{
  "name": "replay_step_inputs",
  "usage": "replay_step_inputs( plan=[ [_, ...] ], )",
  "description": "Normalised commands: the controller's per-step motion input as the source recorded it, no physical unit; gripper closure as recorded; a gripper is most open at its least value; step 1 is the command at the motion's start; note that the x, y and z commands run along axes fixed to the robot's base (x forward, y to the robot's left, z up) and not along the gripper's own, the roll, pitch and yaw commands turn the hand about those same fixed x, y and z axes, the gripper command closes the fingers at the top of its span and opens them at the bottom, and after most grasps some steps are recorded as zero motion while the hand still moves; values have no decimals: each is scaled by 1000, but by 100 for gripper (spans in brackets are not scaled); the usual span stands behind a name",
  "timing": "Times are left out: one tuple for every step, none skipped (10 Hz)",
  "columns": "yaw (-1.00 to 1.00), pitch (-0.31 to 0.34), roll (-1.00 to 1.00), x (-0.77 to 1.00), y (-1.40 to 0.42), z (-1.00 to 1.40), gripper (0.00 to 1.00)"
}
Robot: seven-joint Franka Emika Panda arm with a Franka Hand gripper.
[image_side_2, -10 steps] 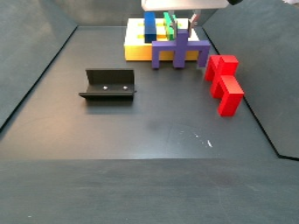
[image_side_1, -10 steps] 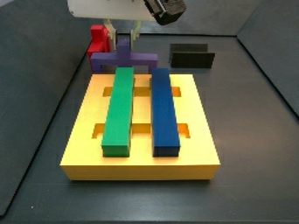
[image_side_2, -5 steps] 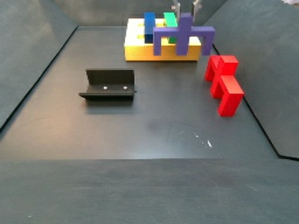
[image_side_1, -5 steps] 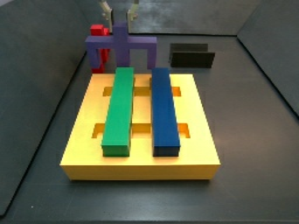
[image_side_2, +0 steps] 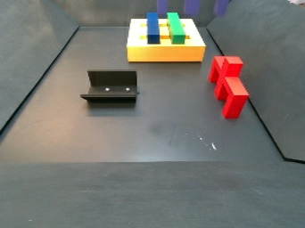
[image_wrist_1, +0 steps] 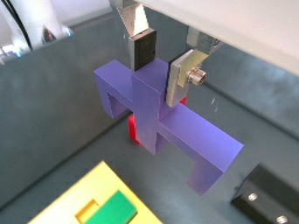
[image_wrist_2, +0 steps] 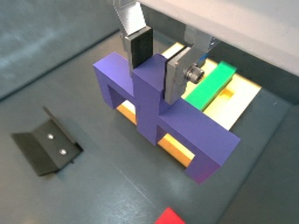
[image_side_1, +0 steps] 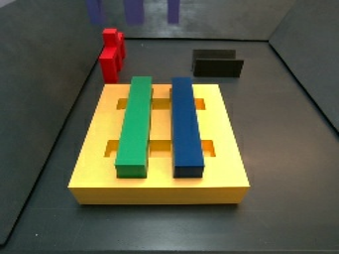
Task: Pick up the purple object. Move up. Move to above the board. Insert the purple object.
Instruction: Move to above the board.
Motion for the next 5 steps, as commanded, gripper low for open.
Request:
replay_step_inputs(
  plan=[
    [-9, 93, -33, 48, -3, 433, 100],
    [-118, 155, -99, 634, -1400, 429, 100],
    [-98, 175, -43, 618, -1400, 369, 100],
    [-40, 236, 33, 696, -1400, 346, 100],
    [-14, 238, 24, 542, -917, 247, 100]
  ],
)
